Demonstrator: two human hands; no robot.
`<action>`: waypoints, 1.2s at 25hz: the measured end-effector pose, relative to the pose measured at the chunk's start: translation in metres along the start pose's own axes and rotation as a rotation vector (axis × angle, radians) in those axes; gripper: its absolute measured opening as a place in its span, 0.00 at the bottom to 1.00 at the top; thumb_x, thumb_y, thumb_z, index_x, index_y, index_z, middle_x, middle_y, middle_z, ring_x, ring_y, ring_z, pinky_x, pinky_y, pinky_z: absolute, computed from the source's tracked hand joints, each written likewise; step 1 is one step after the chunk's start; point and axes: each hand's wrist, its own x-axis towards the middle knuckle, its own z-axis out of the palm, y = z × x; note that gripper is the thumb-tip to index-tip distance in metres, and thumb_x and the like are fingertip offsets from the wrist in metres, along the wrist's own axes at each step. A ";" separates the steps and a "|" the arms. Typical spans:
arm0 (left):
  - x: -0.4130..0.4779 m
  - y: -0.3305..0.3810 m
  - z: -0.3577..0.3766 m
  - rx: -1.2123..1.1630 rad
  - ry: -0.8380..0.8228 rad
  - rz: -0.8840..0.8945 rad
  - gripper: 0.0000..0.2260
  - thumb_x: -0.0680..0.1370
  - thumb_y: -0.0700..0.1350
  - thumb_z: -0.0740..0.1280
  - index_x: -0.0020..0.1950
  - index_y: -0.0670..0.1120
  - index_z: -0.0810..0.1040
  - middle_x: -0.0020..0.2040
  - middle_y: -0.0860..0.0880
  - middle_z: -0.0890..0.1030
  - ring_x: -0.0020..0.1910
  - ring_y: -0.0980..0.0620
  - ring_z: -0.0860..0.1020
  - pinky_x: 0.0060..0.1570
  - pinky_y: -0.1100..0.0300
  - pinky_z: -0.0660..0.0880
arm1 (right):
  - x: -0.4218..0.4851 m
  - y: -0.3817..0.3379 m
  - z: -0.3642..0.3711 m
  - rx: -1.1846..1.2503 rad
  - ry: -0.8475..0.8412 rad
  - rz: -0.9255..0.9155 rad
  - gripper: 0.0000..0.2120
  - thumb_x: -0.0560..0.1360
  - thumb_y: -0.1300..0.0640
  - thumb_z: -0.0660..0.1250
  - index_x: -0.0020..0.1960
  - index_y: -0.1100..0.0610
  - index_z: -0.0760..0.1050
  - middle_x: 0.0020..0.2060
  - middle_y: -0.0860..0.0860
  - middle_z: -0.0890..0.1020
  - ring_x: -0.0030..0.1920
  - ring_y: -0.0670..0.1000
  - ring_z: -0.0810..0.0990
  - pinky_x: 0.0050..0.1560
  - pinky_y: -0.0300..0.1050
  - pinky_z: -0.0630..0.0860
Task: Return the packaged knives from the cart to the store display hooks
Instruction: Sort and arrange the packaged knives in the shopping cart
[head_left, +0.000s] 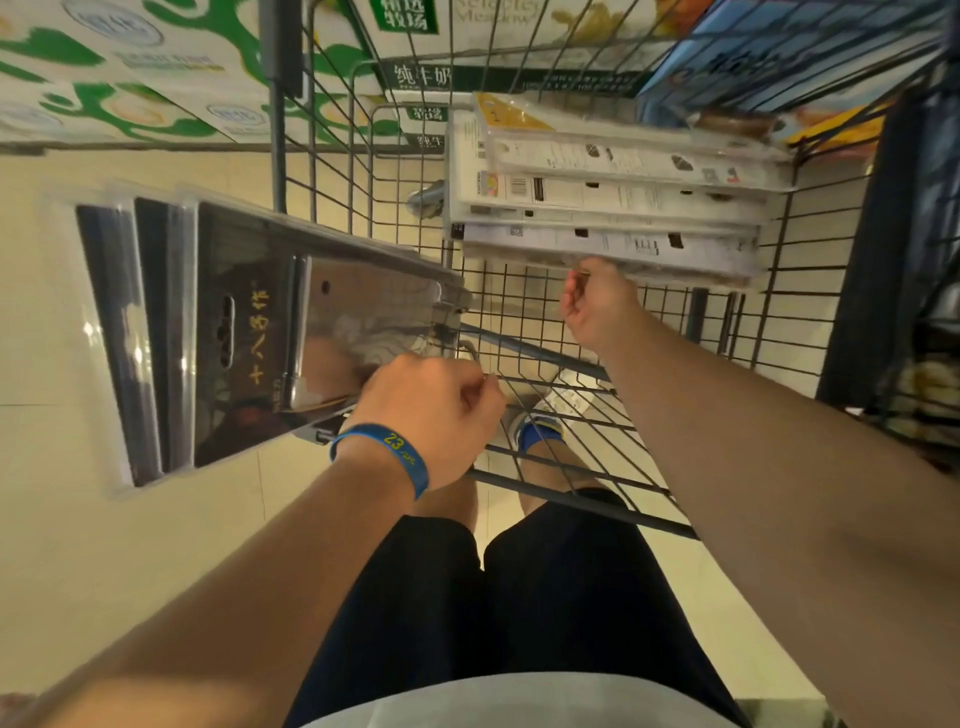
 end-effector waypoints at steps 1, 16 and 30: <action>0.000 0.000 0.000 -0.001 -0.007 -0.004 0.20 0.79 0.55 0.58 0.28 0.51 0.67 0.24 0.55 0.70 0.27 0.59 0.69 0.32 0.61 0.63 | -0.006 -0.007 0.002 0.018 -0.006 -0.031 0.07 0.82 0.58 0.63 0.48 0.59 0.78 0.32 0.49 0.77 0.25 0.42 0.75 0.27 0.36 0.74; 0.000 0.007 -0.002 0.006 0.009 -0.004 0.19 0.78 0.54 0.59 0.29 0.49 0.69 0.22 0.54 0.70 0.24 0.59 0.70 0.26 0.64 0.61 | -0.111 -0.047 -0.021 -0.193 -0.159 0.167 0.15 0.80 0.54 0.59 0.57 0.61 0.79 0.26 0.45 0.77 0.22 0.41 0.70 0.22 0.34 0.68; 0.006 0.010 -0.001 0.012 -0.004 -0.006 0.19 0.79 0.55 0.58 0.31 0.48 0.71 0.25 0.53 0.73 0.27 0.57 0.71 0.29 0.62 0.62 | -0.038 -0.108 0.047 0.043 -0.026 -0.239 0.13 0.84 0.51 0.62 0.64 0.55 0.75 0.53 0.51 0.86 0.45 0.48 0.85 0.40 0.41 0.77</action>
